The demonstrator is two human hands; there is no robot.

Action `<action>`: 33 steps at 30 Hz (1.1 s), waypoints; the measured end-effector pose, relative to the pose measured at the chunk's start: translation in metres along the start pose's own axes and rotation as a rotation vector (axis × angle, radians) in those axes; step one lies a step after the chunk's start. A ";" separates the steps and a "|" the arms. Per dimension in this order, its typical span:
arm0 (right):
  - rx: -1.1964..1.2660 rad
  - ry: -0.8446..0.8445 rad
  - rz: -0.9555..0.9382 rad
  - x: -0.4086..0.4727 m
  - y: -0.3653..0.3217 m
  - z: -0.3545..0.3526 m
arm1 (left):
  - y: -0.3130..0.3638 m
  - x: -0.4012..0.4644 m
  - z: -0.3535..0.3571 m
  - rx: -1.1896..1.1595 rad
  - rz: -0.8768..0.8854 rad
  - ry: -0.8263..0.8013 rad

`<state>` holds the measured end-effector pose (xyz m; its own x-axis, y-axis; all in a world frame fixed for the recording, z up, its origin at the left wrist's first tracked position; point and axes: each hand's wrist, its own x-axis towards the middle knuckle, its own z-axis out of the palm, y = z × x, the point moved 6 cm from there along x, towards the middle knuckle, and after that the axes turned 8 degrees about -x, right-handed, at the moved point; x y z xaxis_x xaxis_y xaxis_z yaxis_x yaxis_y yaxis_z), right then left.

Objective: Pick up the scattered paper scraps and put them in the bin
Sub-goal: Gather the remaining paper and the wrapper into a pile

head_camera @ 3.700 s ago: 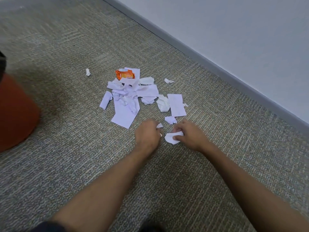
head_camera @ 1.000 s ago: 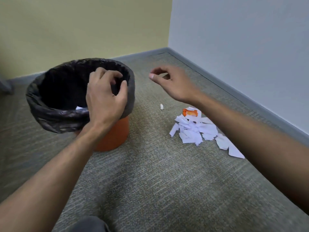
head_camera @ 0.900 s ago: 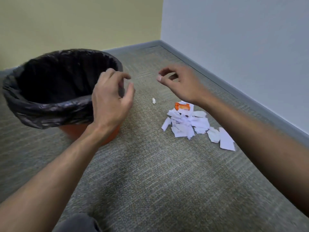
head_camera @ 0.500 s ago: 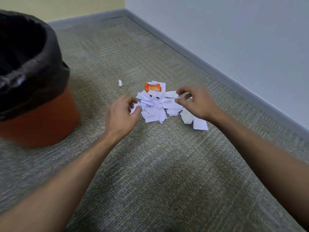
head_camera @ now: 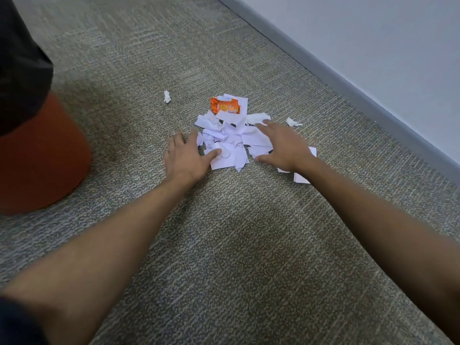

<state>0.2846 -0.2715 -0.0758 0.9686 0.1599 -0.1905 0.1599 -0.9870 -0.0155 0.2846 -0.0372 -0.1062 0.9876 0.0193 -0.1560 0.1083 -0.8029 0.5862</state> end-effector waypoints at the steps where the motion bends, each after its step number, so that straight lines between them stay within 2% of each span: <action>1: -0.038 -0.033 0.000 0.006 0.001 0.004 | 0.001 0.004 0.001 0.025 0.005 0.025; 7: -0.026 -0.103 0.063 0.022 0.011 0.015 | 0.007 0.015 0.002 -0.022 0.079 0.101; 12: -0.044 0.088 0.066 0.014 0.005 0.005 | 0.016 0.008 0.001 -0.144 0.137 0.141; 18: 0.019 0.260 0.100 0.000 0.004 -0.018 | 0.017 0.002 -0.013 -0.203 0.080 0.135; 21: 0.180 0.289 0.131 -0.009 0.004 -0.032 | 0.020 0.000 -0.029 -0.275 0.064 0.152; 27: 0.781 0.320 0.031 -0.027 -0.021 -0.080 | 0.056 -0.016 -0.096 -0.384 0.227 0.263; 30: 0.946 0.339 -0.005 -0.035 -0.038 -0.109 | 0.073 -0.029 -0.138 -0.440 0.286 0.319; 33: 0.985 0.371 -0.054 -0.041 -0.062 -0.143 | 0.084 -0.042 -0.181 -0.456 0.337 0.406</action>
<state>0.2620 -0.2145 0.0733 0.9890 0.0347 0.1439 0.1404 -0.5283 -0.8373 0.2724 0.0028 0.0934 0.9305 0.1052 0.3509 -0.2627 -0.4757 0.8394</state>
